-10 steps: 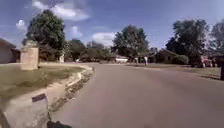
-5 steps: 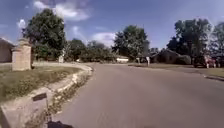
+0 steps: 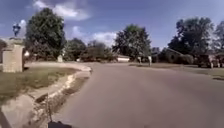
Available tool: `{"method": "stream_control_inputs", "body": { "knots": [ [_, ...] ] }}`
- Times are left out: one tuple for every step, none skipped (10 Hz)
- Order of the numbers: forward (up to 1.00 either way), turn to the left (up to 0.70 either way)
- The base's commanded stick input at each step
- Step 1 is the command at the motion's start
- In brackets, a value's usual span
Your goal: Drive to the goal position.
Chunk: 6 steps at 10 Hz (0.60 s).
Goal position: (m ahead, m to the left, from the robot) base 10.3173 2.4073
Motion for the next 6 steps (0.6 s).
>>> {"method": "stream_control_inputs", "body": {
  "knots": [
    [1.0,0.01],
    [1.0,0.0],
    [1.0,0.01],
    [1.0,0.02],
    [1.0,0.02],
    [1.0,0.02]
  ]
}}
